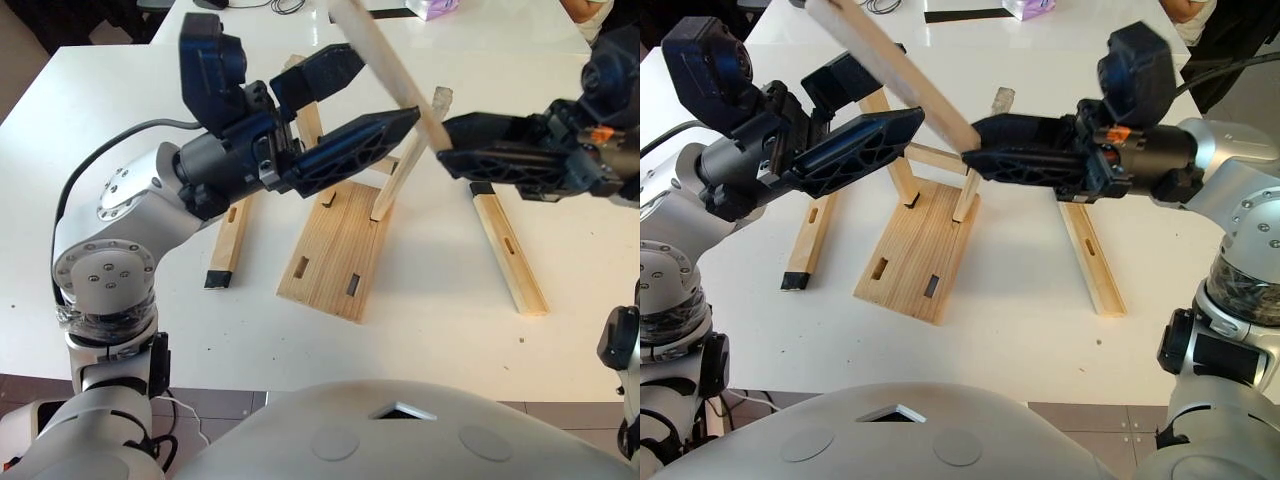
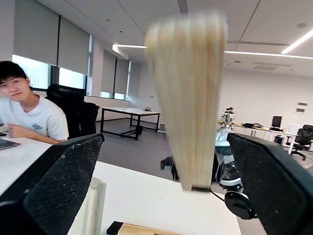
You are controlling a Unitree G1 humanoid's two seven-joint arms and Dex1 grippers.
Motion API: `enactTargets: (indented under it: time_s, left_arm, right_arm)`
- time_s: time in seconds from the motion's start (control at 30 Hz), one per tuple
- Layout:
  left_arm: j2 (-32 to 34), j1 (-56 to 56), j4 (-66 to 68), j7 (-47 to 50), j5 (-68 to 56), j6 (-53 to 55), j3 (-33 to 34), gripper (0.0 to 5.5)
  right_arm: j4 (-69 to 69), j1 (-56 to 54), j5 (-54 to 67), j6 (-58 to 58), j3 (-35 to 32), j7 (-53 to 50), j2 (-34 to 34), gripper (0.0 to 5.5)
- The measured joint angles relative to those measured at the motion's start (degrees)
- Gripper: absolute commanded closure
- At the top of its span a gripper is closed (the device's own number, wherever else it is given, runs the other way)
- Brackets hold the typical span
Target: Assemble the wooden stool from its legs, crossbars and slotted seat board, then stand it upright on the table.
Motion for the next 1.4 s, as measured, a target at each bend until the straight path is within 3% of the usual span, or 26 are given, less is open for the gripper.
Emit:
enactTargets:
  time_s: [0.3,1.07,1.33,1.4]
  left_arm:
    - [0.8,0.2,-1.2,-3.1,-0.3,1.8,-2.3,0.82]
    - [3.8,0.8,-0.8,-6.0,-1.3,3.8,-1.9,4.18]
    - [4.6,2.8,-1.5,-7.9,-1.7,3.7,-1.9,4.20]
    - [4.9,3.1,-1.9,-8.6,-0.6,3.5,-2.0,4.20]
  right_arm:
    - [0.0,0.1,-2.1,-2.3,4.2,1.4,-0.9,4.19]
    - [0.1,3.1,-6.6,-6.3,6.7,9.5,-5.6,4.19]
    - [0.1,3.1,-6.8,-6.2,7.4,11.6,-6.8,4.19]
    - [0.0,3.1,-7.1,-6.2,7.7,11.4,-7.1,3.79]
